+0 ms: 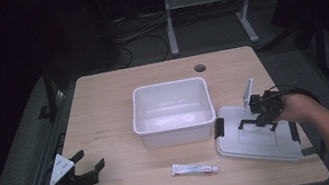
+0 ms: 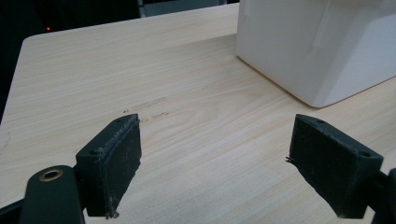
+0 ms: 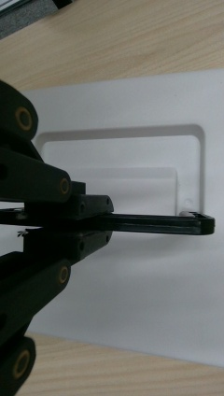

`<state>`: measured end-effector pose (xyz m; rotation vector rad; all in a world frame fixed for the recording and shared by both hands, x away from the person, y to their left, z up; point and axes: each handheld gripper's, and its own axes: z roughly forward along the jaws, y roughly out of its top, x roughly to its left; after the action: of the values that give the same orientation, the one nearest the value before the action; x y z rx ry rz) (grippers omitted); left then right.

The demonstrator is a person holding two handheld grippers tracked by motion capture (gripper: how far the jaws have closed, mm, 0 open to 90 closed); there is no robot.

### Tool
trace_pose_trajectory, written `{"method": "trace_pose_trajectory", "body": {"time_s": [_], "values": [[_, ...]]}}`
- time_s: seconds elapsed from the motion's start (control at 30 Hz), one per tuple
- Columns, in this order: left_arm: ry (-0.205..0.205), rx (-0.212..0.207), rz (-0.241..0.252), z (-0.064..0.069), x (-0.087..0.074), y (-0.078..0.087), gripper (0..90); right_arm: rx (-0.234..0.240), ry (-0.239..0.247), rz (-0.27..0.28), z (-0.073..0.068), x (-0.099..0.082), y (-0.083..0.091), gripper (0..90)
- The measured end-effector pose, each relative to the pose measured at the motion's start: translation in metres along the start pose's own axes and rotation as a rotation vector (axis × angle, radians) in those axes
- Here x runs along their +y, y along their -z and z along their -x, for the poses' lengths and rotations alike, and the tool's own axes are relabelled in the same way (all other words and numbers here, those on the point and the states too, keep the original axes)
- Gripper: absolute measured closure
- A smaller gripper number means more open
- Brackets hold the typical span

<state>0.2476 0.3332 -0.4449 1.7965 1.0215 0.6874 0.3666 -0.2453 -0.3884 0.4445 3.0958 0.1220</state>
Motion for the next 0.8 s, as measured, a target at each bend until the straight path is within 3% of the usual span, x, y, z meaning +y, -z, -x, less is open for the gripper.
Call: {"method": "trace_pose_trajectory", "body": {"time_s": [0.8], "values": [[0.000, -0.002, 0.001, 0.0007, 0.0001, -0.0004, 16.3, -0.004, -0.009, 0.017, -0.0041, -0.0022, 0.0011, 81.3]]}}
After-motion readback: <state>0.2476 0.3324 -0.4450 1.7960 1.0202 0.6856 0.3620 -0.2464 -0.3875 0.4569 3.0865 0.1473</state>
